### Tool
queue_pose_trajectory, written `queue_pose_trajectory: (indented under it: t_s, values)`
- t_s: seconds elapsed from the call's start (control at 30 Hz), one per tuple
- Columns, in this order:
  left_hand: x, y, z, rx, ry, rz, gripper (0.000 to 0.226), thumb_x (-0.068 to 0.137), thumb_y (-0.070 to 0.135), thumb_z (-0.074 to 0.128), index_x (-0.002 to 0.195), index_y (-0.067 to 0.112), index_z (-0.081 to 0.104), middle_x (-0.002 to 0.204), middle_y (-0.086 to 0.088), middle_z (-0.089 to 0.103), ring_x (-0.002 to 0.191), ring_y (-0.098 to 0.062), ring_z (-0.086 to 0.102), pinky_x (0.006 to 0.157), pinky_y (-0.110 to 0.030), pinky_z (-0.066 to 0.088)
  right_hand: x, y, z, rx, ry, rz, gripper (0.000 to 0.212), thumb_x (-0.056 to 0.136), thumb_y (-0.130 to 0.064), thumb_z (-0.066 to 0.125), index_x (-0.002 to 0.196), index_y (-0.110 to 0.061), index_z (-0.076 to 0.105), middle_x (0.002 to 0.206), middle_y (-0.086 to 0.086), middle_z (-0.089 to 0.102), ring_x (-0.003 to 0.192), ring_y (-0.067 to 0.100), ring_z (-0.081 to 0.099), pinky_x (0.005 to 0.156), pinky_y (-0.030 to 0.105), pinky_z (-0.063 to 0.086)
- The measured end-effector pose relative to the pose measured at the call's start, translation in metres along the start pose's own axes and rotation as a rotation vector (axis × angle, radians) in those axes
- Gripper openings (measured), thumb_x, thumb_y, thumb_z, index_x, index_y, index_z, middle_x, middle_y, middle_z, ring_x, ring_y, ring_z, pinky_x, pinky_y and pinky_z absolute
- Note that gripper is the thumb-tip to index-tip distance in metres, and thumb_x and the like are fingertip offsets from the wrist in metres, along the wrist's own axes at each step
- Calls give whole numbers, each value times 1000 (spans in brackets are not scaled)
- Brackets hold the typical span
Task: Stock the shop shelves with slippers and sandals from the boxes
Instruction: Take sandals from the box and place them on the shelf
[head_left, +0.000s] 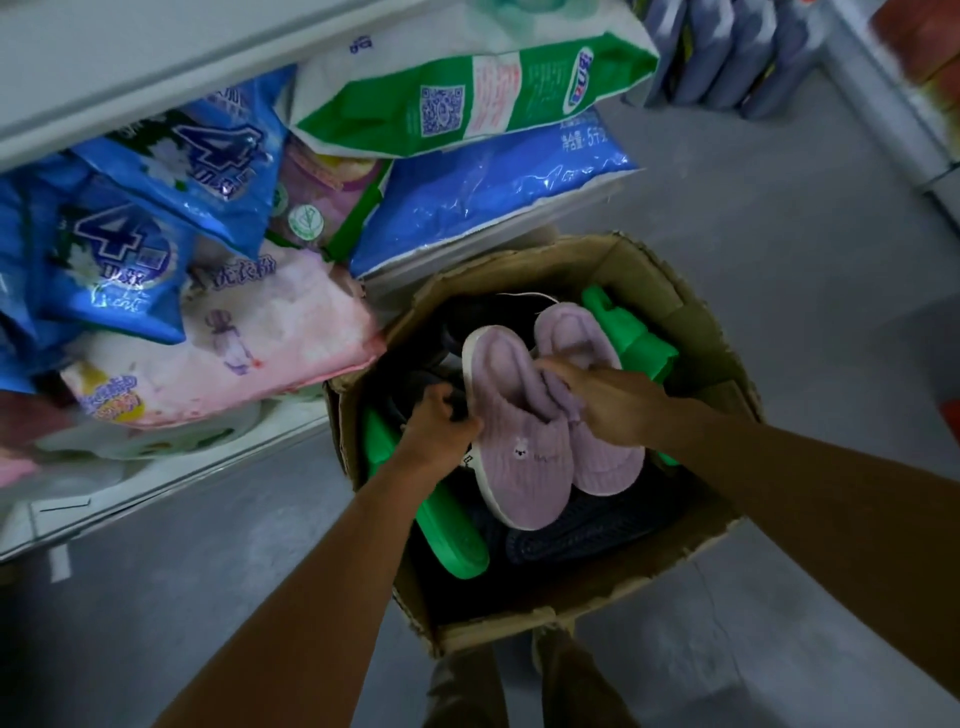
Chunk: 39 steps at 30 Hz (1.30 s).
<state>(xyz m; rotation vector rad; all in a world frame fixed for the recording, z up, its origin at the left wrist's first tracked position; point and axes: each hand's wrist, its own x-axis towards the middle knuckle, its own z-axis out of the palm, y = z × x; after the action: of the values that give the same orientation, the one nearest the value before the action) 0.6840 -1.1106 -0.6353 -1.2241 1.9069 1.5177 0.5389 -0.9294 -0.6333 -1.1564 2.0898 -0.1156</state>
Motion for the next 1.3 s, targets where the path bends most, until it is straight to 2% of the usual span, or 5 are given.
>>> queue_pose_trajectory:
  t_s: [0.13, 0.37, 0.53, 0.93, 1.3]
  values:
    - [-6, -20, 14, -42, -81, -78, 48, 84, 11, 62, 129, 14, 45, 96, -3, 63, 87, -18, 60, 73, -34, 50, 8, -8, 1, 155, -51, -218, 36, 82, -5, 52, 113, -22, 62, 77, 0, 61, 70, 23, 58, 67, 40, 49]
    - [-12, -22, 7, -99, -142, -12, 54, 89, -1, 57, 140, 10, 41, 102, -1, 59, 92, -13, 56, 63, -16, 43, 11, -15, 5, 86, -240, -105, 19, 79, -15, 52, 68, 0, 58, 64, 9, 58, 61, 23, 55, 64, 39, 49]
    - [-38, -17, -4, -232, -90, -80, 44, 94, 22, 56, 136, 20, 45, 130, -5, 55, 112, -19, 53, 96, -34, 43, -8, -27, -25, 270, -72, 103, 29, 88, -16, 54, 61, -23, 50, 63, -5, 52, 66, 17, 54, 66, 35, 45]
    - [-135, 25, -39, -734, 36, -81, 33, 94, 45, 51, 118, 23, 50, 112, -1, 59, 101, -19, 59, 89, -39, 50, -65, -111, -106, 1444, 414, 586, 21, 91, -18, 64, 105, -27, 50, 89, 6, 54, 68, 21, 54, 35, 22, 45]
    - [-232, 21, -113, -833, 327, 261, 22, 92, 34, 58, 111, 23, 64, 110, -8, 70, 97, -25, 67, 61, -33, 57, -105, -200, -162, 1115, 436, 360, 27, 83, -23, 72, 107, -14, 67, 80, 4, 62, 63, 14, 53, 55, 26, 43]
